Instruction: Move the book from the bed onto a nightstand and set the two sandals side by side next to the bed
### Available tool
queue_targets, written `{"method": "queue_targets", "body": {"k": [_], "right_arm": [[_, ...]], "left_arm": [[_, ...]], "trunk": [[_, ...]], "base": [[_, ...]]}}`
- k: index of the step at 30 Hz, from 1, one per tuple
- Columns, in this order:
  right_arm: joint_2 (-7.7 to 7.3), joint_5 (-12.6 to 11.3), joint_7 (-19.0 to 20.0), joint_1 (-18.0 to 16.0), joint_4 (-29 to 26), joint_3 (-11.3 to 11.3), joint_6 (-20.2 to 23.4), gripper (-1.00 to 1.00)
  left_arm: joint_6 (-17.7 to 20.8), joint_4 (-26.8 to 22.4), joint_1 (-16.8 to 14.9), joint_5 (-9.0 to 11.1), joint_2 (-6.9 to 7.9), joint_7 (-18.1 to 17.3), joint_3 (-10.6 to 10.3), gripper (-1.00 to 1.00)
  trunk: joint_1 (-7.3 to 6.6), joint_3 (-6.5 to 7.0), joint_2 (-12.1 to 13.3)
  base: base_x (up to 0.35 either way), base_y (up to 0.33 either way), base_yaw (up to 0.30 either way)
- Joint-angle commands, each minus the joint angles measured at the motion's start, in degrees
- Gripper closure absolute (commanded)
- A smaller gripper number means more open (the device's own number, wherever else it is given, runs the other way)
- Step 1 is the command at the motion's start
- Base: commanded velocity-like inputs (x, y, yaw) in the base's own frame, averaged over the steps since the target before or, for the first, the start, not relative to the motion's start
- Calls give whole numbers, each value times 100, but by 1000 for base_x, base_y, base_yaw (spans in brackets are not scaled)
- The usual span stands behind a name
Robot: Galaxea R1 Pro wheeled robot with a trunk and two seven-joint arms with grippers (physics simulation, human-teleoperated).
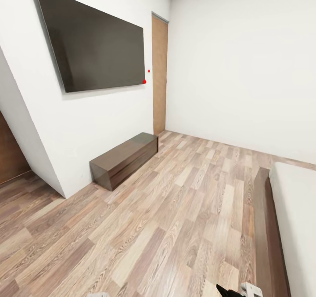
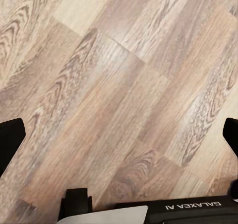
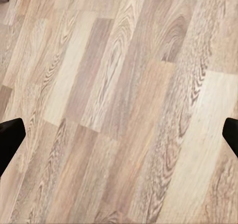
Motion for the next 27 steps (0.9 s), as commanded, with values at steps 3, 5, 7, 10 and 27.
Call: {"method": "queue_targets", "body": {"k": [3,5,7,10,27], "right_arm": [[2,-44,31,-11,26,48,-47,-100],[1,-46,31,-11,26,48,-48,-100],[3,-49,30,-11,26,48,-49,-100],[3,-49,30,-11,26,48,-49,-100],[1,-45,41,-11,26,48,-49,-100]], "left_arm": [[-8,8,-5,20,6,-32,44,-100],[-8,8,-5,21,7,-31,45,-100],[-8,8,-5,22,8,-33,45,-100],[-8,8,-5,22,8,-33,45,-100],[-7,8,-5,22,8,-35,45,-100]], "trunk": [[3,-6,-3],[3,-6,-3],[3,-6,-3],[3,-6,-3],[3,1,-3]], "base": [[333,0,0],[334,0,0],[333,0,0],[333,0,0],[333,0,-27]]}}
